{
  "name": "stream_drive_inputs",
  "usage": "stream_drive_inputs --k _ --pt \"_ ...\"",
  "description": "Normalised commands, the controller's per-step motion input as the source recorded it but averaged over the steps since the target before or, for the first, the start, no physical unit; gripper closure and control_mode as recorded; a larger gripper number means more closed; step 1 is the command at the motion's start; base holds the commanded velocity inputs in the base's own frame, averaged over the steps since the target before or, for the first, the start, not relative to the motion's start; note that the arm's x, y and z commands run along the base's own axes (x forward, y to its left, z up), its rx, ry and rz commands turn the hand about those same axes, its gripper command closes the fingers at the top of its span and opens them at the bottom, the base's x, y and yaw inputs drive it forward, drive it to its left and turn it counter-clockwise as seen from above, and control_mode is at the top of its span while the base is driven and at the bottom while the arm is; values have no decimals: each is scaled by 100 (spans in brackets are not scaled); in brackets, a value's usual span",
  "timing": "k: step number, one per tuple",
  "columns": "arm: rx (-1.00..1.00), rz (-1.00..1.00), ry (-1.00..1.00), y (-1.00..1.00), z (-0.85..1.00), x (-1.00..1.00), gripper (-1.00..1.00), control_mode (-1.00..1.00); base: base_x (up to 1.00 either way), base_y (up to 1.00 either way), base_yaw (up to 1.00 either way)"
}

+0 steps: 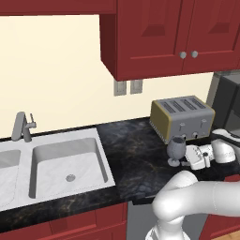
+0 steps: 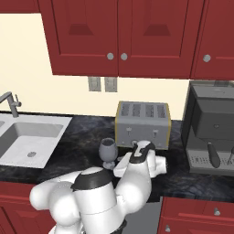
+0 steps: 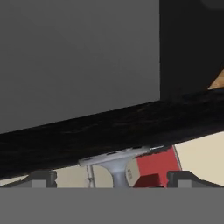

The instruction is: Retrieve the wine glasses from the counter and place one next to each plate.

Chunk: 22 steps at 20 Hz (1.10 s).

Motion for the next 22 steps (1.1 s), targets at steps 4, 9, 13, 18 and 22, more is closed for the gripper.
stream_drive_inputs --k 4,9,13,18,22 --pt "0 0 9 8 0 0 -100 -100 0 0 0" --pt "0 0 5 9 0 0 -100 -100 0 0 0" --pt "0 0 0 17 0 0 -100 -100 0 0 0" --pt "0 0 -9 24 0 0 -100 -100 0 0 0" --pt "0 0 -3 21 -2 0 -100 -100 0 0 0"
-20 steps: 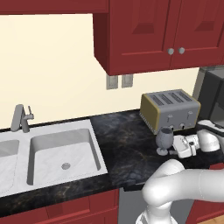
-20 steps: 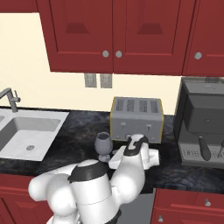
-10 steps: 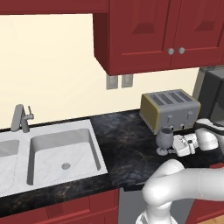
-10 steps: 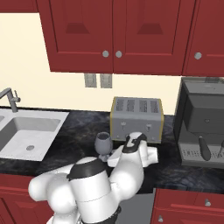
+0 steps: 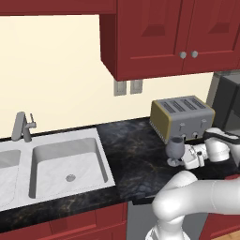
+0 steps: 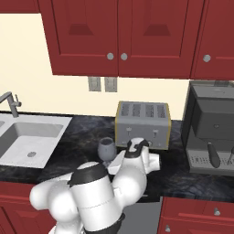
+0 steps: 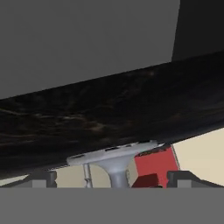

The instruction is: Retrieve the wine glasses from the counter and place one next to each plate.

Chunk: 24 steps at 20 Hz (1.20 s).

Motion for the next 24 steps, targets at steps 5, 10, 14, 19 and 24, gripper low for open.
stream_drive_inputs --k 5,10,14,19,24 --pt "0 0 0 23 -7 0 -100 -100 0 0 0" --pt "0 0 0 24 -6 0 100 -100 0 0 0" --pt "3 0 -3 10 6 -5 100 -100 0 0 0" --pt "10 0 -15 0 52 -31 100 -100 0 0 0" --pt "9 1 -12 0 80 -34 100 -100 0 0 0"
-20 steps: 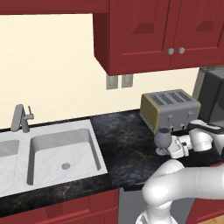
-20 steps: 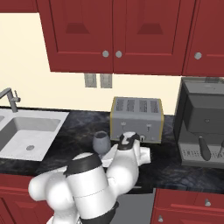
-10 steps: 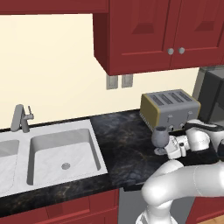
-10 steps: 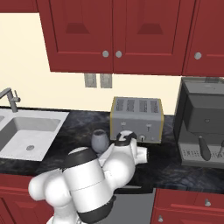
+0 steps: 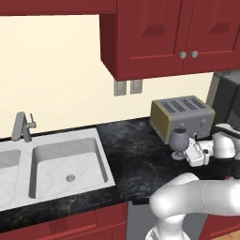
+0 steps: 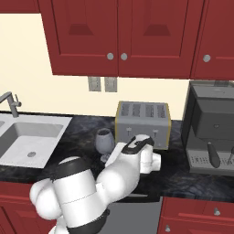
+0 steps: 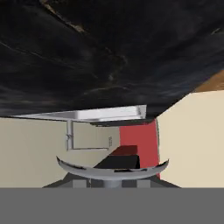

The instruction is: Retrieve the wine glasses from the counter and place one next to each plate.

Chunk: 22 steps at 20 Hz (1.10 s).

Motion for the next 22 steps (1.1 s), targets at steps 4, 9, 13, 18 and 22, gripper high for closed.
stream_drive_inputs --k 4,9,13,18,22 --pt "10 3 -1 -15 91 -31 100 -100 0 0 0" --pt "10 1 0 -30 100 -55 100 -100 0 0 0" --pt "3 0 -7 -7 91 -100 100 -100 0 0 0" --pt "0 -6 -13 7 67 -97 100 -100 0 0 0" --pt "0 -20 -12 36 43 -75 100 -100 0 0 0"
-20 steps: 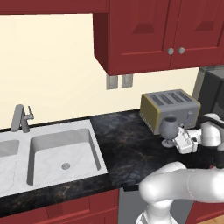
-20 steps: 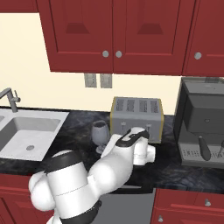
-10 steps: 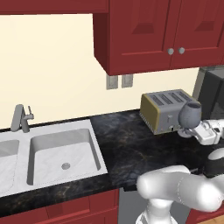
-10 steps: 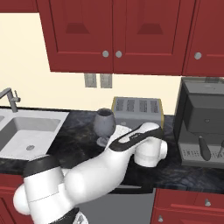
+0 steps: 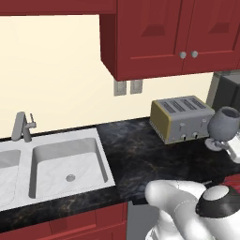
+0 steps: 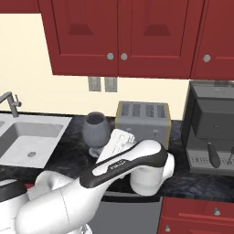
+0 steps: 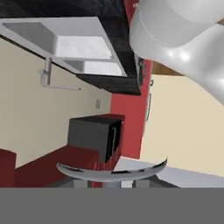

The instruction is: Retrieve the wine glasses from the counter and place one next to each plate.

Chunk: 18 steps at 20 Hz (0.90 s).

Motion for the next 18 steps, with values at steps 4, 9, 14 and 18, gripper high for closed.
stream_drive_inputs --k 4,9,14,18 --pt "-6 -34 0 65 9 0 100 -100 0 0 0" --pt "-6 -26 13 30 0 91 100 -100 0 0 0" --pt "0 -10 15 -14 0 47 100 -100 0 0 0" --pt "0 -6 6 -8 0 10 100 -100 0 0 0"
